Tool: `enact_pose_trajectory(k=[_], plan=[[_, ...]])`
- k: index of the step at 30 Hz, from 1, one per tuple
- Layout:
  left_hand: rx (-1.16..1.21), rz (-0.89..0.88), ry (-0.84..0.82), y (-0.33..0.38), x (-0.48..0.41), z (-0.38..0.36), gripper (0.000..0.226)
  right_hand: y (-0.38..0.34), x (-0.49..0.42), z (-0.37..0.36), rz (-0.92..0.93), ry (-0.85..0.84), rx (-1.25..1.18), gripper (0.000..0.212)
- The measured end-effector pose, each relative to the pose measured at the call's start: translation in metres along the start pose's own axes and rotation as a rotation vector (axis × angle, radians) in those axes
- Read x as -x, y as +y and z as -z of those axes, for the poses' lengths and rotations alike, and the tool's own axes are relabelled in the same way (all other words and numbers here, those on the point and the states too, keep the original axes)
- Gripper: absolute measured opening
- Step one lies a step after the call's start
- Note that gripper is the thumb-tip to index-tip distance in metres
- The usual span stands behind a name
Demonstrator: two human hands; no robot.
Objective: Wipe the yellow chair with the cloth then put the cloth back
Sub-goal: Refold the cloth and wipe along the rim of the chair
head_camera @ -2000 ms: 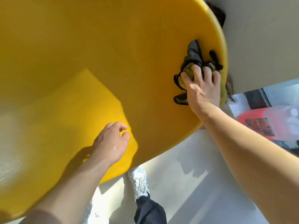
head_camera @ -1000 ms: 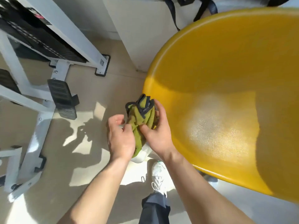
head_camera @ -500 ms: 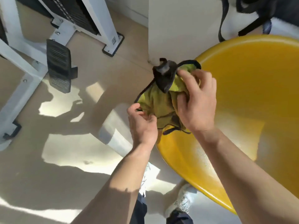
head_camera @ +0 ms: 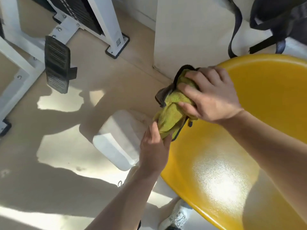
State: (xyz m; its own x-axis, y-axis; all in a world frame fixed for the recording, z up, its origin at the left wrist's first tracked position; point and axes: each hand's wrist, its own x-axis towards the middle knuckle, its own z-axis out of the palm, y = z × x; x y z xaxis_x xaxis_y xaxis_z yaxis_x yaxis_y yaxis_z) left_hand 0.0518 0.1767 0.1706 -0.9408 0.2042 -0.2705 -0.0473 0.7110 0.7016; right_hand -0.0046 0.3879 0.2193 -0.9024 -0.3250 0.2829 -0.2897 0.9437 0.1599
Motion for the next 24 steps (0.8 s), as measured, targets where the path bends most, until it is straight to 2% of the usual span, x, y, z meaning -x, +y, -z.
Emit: enact_pose_trajectory(k=[3,7,8,10,12,14,15,19,21,24], plan=[[-0.044,-0.129,0.090,0.032,-0.017,0.008,0.053,0.018,0.003,0.002,-0.248,0.043,0.011,0.045],[-0.152,-0.278,0.012,0.087,-0.067,0.007,0.043,-0.006,-0.005,-0.003,-0.537,0.083,-0.134,0.036],[-0.218,-0.317,0.005,0.091,-0.074,0.005,0.041,-0.014,-0.009,-0.005,-0.541,0.091,-0.183,0.035],[-0.287,-0.318,-0.029,0.082,-0.076,0.006,0.041,-0.015,-0.011,-0.006,-0.427,0.047,-0.206,0.038],[-0.347,-0.311,-0.041,0.060,-0.066,0.009,0.051,0.007,-0.009,-0.004,-0.252,-0.014,-0.118,0.043],[-0.383,-0.305,-0.047,0.043,-0.054,0.012,0.060,0.038,-0.007,-0.005,-0.201,0.000,-0.021,0.044],[-0.371,-0.270,-0.058,0.040,-0.050,0.012,0.063,0.053,-0.004,-0.006,-0.250,0.024,0.008,0.042],[-0.357,-0.189,-0.095,0.043,-0.048,0.011,0.067,0.072,0.004,-0.009,-0.656,0.127,-0.013,0.032],[-0.368,-0.172,-0.116,0.049,-0.054,0.012,0.066,0.056,-0.004,-0.013,-0.673,0.131,-0.093,0.030],[-0.398,-0.165,-0.129,0.066,-0.066,0.012,0.059,0.042,-0.012,-0.017,-0.564,0.078,-0.176,0.030]])
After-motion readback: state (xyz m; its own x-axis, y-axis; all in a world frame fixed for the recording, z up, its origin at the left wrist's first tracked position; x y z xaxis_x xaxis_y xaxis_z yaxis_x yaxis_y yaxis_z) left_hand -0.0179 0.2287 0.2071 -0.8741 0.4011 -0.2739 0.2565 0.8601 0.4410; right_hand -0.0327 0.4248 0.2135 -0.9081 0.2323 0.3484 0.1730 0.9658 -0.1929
